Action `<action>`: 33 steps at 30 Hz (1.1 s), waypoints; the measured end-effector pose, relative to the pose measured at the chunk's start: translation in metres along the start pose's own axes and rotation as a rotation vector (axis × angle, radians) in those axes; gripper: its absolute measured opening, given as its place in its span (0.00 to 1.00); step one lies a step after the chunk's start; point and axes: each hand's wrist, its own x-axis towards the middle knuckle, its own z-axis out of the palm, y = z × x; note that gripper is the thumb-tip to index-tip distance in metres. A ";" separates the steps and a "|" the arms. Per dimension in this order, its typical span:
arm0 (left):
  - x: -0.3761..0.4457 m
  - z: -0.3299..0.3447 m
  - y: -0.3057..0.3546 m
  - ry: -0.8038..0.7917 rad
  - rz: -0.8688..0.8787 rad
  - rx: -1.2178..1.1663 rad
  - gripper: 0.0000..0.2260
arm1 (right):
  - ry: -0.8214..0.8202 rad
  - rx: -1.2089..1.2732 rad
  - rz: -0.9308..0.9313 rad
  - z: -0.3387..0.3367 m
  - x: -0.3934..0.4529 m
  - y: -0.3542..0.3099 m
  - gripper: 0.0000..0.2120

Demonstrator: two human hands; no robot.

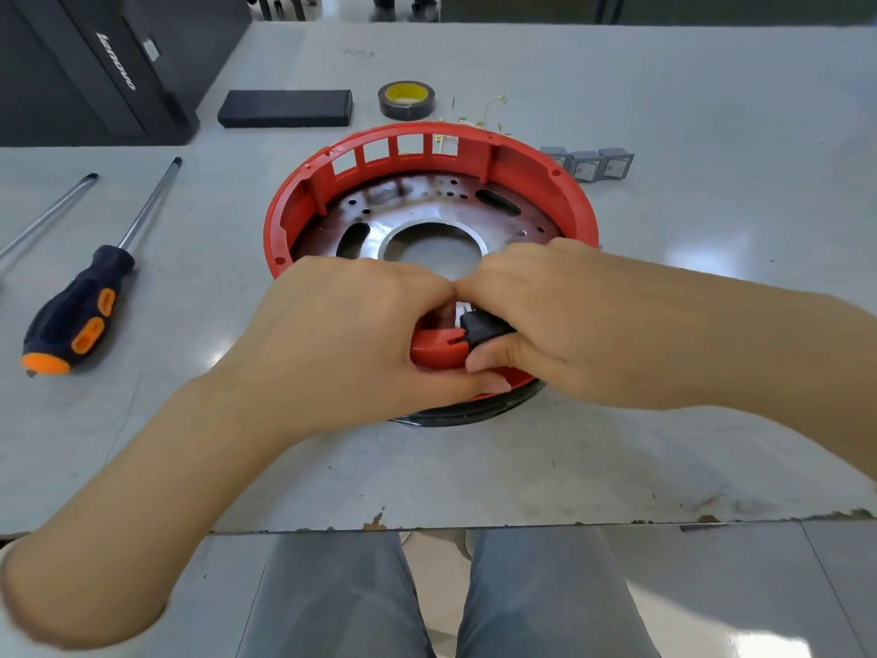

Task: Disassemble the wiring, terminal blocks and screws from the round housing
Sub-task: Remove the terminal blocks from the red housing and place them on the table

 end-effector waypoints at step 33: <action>-0.004 -0.001 0.002 0.056 0.100 -0.070 0.22 | 0.348 -0.065 -0.035 0.022 -0.014 -0.008 0.20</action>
